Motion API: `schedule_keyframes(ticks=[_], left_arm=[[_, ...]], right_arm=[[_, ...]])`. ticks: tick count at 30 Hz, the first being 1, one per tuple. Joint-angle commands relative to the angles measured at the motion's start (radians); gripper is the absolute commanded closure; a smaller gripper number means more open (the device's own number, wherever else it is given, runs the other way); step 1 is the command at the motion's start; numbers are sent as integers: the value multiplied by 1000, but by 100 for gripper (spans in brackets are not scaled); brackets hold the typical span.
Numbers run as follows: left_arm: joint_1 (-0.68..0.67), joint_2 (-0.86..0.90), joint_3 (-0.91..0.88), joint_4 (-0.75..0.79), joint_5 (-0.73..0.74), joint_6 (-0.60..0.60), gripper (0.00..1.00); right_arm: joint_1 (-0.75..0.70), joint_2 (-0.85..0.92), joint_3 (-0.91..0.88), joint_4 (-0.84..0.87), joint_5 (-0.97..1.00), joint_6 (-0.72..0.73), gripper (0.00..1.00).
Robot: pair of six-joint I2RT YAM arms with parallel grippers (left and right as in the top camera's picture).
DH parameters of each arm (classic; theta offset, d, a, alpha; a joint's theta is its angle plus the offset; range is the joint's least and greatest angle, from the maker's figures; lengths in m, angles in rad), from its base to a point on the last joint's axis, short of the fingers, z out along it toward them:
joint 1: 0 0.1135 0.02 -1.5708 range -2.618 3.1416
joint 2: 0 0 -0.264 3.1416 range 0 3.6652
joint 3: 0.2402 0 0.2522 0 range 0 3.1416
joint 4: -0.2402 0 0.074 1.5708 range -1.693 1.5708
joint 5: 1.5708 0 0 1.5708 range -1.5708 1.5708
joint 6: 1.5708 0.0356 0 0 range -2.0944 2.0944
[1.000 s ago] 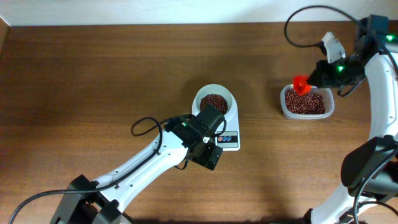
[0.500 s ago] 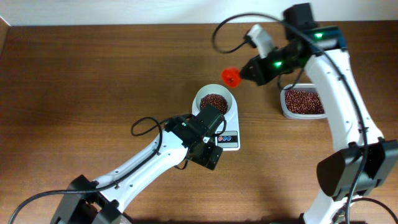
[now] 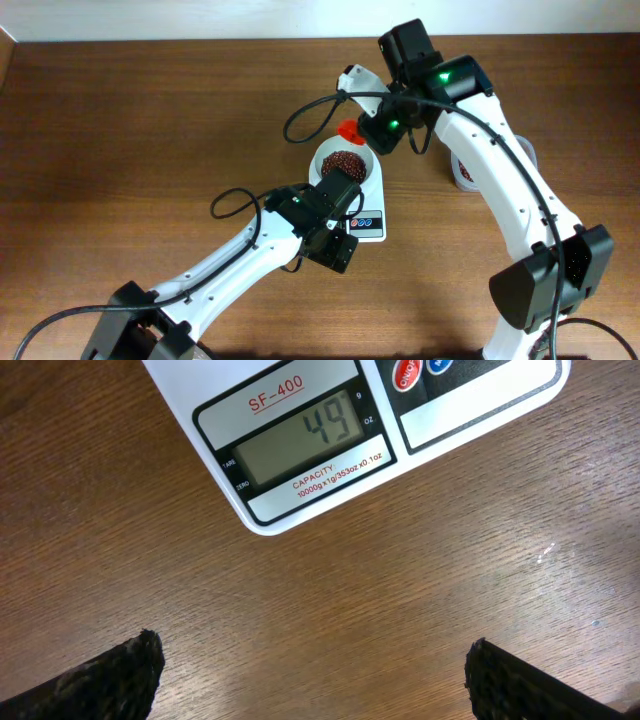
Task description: Scoop item into bowl and weigh 50g on scale
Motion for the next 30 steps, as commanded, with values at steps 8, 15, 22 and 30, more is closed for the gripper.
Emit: schedule_keyframes(ticks=[8,15,22,30], left_arm=[[-3,-10,-6,1,-9,2,1],[-3,-10,-6,1,-9,2,1],[-3,-10,-6,1,-9,2,1],[-3,-10,-6,1,-9,2,1]], right_arm=[[34,-2,18,6,43,-18,96],[34,-2,18,8,44,-18,96],[-37,-2,18,25,40,95,96],[-315,-2,18,4,-35,332,96]])
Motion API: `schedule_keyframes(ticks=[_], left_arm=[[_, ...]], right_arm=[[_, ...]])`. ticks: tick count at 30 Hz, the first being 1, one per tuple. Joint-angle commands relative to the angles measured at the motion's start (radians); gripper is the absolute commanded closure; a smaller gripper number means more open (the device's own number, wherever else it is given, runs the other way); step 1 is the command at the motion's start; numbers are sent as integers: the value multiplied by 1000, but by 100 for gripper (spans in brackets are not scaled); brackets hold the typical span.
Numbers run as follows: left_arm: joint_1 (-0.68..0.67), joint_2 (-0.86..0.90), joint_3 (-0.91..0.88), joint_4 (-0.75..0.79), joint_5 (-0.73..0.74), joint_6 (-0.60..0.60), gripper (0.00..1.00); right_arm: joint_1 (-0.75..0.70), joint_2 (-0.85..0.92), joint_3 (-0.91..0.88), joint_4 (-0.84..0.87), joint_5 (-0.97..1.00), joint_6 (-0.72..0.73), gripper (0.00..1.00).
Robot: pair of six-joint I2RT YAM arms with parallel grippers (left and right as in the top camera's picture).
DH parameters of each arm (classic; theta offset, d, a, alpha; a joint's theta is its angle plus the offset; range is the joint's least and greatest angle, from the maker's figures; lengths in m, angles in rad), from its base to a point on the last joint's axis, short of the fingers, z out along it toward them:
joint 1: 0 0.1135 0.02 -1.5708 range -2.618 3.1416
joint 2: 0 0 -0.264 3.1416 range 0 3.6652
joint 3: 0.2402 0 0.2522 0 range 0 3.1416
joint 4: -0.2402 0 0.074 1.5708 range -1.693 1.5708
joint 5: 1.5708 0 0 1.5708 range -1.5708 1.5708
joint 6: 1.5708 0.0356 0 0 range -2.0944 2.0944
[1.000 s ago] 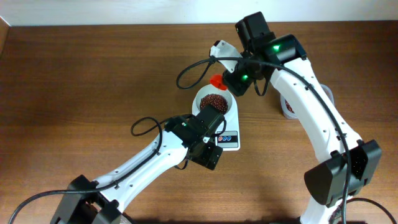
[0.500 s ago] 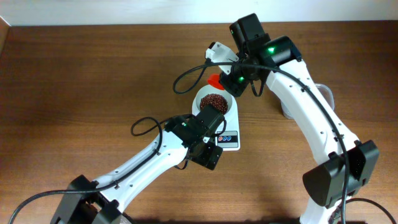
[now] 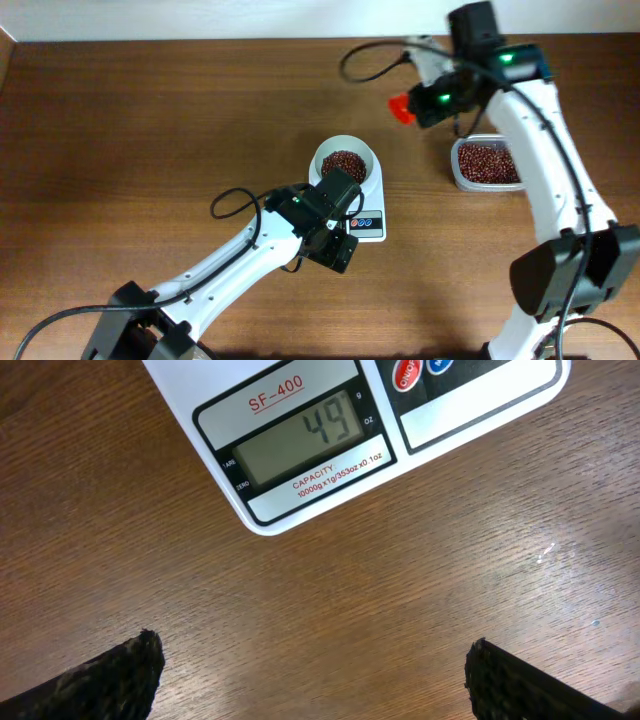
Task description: Scoop item into bowl and weigh 50g on scale
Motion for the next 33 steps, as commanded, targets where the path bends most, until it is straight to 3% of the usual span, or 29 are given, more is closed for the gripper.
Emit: schedule_keyframes(ticks=[1,6,9,20,33], left_arm=[[-3,-10,-6,1,-9,2,1],[-3,-10,-6,1,-9,2,1],[-3,-10,-6,1,-9,2,1],[-3,-10,-6,1,-9,2,1],[-3,-10,-6,1,-9,2,1]], right_arm=[[-112,-2,18,-44,-12,82,96],[-284,-2,18,-184,21,82,96],[-348,-2,-10,-198,61,168,96],[-351,-2,-266,-7,66,168,96],[-353,-2,-309,32,66,168,96]])
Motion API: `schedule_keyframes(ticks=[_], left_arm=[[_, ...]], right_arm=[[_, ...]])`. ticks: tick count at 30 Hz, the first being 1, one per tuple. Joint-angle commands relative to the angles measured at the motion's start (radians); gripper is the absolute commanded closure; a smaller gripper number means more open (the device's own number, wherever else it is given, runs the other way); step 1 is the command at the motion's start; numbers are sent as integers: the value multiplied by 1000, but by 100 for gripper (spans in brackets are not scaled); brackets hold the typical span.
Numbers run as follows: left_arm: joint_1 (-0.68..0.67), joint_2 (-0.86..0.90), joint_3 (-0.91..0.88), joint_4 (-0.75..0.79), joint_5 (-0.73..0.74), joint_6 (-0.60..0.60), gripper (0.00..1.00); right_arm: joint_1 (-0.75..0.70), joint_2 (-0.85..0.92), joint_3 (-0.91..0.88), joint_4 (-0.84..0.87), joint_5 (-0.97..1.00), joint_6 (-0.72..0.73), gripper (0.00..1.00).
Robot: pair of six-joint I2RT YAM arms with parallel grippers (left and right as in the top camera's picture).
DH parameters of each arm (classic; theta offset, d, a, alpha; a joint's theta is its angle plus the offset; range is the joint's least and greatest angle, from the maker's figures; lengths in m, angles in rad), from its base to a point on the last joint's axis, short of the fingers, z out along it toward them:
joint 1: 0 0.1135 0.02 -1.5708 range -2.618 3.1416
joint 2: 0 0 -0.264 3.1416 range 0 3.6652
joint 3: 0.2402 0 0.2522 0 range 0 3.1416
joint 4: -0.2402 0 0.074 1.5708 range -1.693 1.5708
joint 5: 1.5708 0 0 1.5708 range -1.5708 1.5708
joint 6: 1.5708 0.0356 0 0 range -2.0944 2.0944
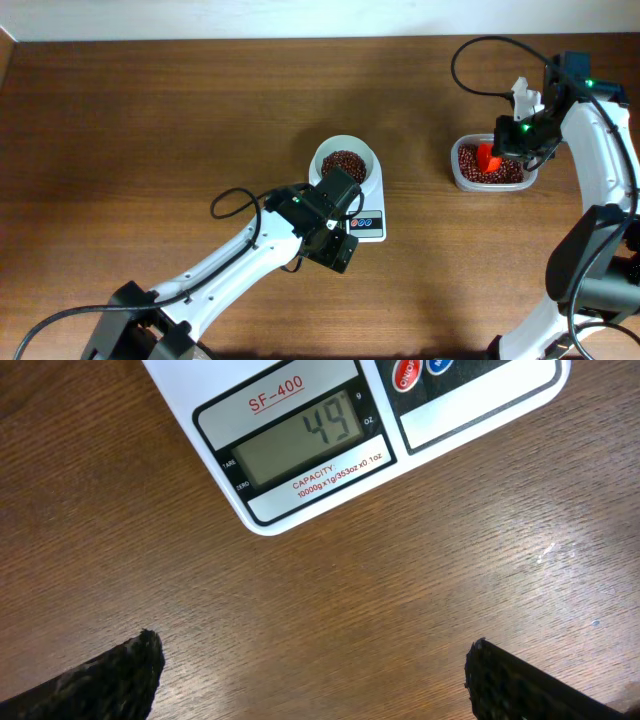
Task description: Scoop item into bowl and weigh 50g on scale
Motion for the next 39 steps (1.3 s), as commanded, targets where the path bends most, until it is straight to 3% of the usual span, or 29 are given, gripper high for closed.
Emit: schedule_keyframes(ticks=[1,8,12,39], left_arm=[[-3,-10,-6,0,-9,2,1],[-3,-10,-6,0,-9,2,1],[-3,-10,-6,0,-9,2,1],[-3,-10,-6,0,-9,2,1]], right_arm=[[3,-2,11,10,8,11,96],[3,-2,65,0,-53,11,96],[3,-2,64,-2,12,11,96],[5,-2,-5,39,0,30,96]])
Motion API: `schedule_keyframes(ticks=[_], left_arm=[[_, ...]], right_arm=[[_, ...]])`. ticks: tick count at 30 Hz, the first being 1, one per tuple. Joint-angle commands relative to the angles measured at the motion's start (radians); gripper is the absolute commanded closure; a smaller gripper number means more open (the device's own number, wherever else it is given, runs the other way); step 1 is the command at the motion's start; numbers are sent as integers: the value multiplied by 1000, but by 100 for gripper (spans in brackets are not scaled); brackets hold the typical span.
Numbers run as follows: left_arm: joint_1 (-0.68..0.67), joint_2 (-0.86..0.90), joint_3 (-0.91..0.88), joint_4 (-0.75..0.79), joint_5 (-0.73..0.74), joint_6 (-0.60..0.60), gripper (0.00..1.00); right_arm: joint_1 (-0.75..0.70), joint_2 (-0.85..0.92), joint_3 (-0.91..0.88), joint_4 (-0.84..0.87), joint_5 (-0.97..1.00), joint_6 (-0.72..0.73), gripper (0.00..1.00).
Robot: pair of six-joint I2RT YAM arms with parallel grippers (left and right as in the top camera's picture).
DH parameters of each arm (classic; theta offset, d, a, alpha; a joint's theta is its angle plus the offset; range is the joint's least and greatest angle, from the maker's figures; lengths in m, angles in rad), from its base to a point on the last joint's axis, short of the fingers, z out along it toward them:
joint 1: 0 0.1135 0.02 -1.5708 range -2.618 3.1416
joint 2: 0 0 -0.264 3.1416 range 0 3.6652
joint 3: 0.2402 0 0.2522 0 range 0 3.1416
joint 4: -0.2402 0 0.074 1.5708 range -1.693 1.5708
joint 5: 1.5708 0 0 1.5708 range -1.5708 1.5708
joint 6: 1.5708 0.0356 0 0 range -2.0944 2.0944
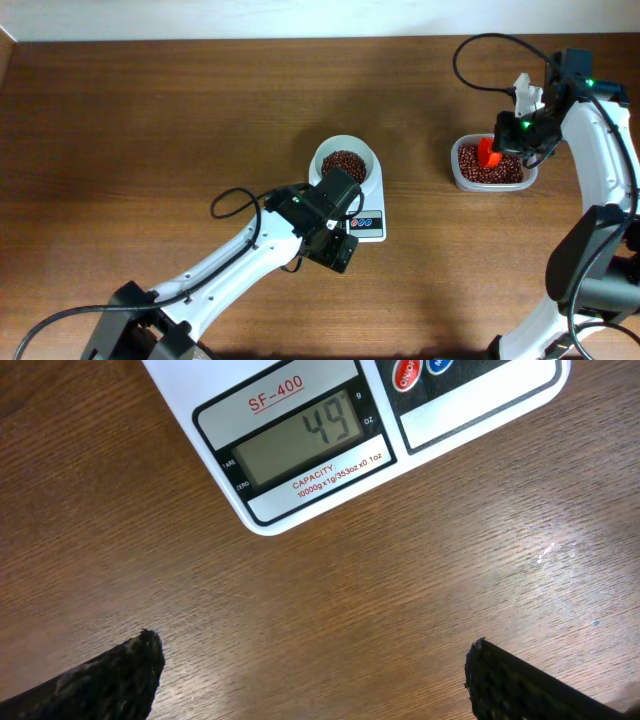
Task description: Scoop item into bowl and weigh 50g on scale
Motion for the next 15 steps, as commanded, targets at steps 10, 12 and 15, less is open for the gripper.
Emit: schedule_keyframes(ticks=[10,12,15], left_arm=[[-3,-10,-6,0,-9,1,1],[-3,-10,-6,0,-9,1,1],[-3,-10,-6,0,-9,1,1]], right_arm=[[5,-2,-28,5,-72,9,96],[5,-2,-28,-1,-75,32,96],[-10,-2,-27,3,-47,31,96]])
